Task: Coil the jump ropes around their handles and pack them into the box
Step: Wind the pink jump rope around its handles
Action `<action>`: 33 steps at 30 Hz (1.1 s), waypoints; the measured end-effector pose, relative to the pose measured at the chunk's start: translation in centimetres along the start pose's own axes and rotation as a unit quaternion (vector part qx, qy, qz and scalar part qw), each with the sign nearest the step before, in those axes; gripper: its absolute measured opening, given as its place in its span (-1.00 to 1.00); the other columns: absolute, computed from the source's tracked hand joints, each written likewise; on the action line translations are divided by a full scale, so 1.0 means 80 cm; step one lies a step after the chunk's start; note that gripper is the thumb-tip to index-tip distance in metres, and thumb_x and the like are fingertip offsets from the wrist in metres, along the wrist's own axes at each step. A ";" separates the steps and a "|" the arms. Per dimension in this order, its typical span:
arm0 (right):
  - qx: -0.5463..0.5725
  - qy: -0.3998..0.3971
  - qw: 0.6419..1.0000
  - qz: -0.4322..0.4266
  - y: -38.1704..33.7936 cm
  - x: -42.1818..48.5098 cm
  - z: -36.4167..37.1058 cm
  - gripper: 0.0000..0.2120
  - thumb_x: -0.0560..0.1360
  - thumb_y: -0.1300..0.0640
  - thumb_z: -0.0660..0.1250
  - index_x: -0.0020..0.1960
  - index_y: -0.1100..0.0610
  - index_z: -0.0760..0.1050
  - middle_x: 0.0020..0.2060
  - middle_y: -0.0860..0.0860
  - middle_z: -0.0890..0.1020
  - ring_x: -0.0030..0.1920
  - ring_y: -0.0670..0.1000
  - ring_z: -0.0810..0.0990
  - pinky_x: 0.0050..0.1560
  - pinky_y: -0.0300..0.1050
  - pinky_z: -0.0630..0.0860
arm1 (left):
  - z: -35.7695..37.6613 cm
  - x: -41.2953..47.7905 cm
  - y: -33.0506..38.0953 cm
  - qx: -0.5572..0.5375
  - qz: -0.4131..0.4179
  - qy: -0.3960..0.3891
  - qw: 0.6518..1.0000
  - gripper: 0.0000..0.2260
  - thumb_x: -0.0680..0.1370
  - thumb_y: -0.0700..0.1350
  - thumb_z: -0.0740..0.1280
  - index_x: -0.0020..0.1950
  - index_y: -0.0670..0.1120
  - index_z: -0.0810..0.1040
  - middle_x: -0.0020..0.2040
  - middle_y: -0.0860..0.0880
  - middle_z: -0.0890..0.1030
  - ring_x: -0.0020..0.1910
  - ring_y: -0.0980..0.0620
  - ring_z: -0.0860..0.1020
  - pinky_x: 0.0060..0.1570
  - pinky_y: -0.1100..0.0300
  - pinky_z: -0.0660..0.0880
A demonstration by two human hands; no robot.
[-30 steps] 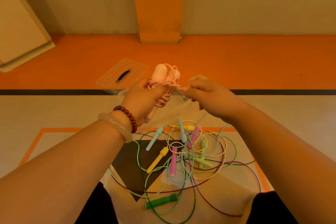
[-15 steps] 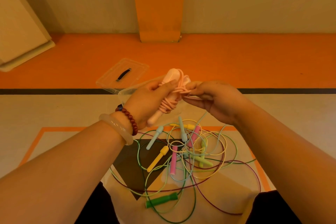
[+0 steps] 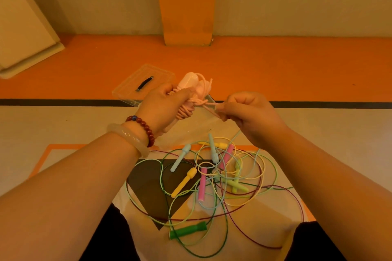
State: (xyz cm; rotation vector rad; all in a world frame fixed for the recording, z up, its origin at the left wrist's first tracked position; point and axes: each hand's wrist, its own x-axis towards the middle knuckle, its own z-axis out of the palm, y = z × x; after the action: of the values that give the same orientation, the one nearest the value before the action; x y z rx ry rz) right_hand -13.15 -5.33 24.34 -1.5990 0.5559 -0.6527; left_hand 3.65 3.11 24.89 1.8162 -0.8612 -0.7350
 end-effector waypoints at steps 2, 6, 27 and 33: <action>-0.037 -0.007 0.999 -0.019 -0.005 0.001 0.001 -0.68 0.38 0.05 0.38 -0.43 0.24 0.48 -0.52 0.00 0.48 -0.37 0.04 0.42 -0.28 -0.16 0.39 | -0.006 0.001 -0.001 0.018 0.016 -0.003 1.000 -0.65 0.54 0.11 0.32 0.09 -0.17 0.55 -0.13 -0.12 0.60 -0.21 0.03 0.53 -0.23 0.16 0.47; -0.062 0.002 0.998 -0.013 -0.006 0.003 -0.003 -0.64 0.50 0.14 0.37 -0.42 0.25 0.45 -0.54 -0.01 0.44 -0.47 -0.10 0.38 -0.37 -0.31 0.33 | -0.005 -0.007 0.000 0.024 0.037 0.027 0.999 -0.70 0.54 0.09 0.32 0.09 -0.12 0.56 -0.07 -0.12 0.62 -0.15 -0.01 0.57 -0.14 0.09 0.53; 0.208 0.121 0.958 0.157 0.001 0.003 0.006 -0.73 0.58 0.12 0.28 -0.26 0.18 0.37 -0.06 0.20 0.66 -0.07 0.16 0.70 -0.11 -0.05 0.65 | 0.012 -0.010 0.001 -0.060 -0.001 -0.107 0.992 -0.89 0.54 -0.03 0.35 -0.01 -0.04 0.57 -0.37 0.02 0.59 -0.29 -0.05 0.53 -0.26 0.10 0.53; 0.131 0.142 0.973 0.124 -0.012 0.000 0.019 -0.65 0.56 0.13 0.30 -0.39 0.14 0.42 0.00 0.32 0.61 -0.03 0.16 0.69 -0.01 0.02 0.63 | 0.015 -0.020 0.005 -0.060 0.057 -0.056 0.995 -0.67 0.45 0.02 0.46 0.17 0.05 0.50 -0.20 -0.04 0.61 -0.28 0.06 0.58 -0.31 0.18 0.60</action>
State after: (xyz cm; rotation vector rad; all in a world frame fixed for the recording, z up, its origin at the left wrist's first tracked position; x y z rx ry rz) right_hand -12.08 -4.13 25.19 -1.1735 0.8306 -0.7377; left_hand 1.69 3.69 24.96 1.6188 -0.9643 -0.8035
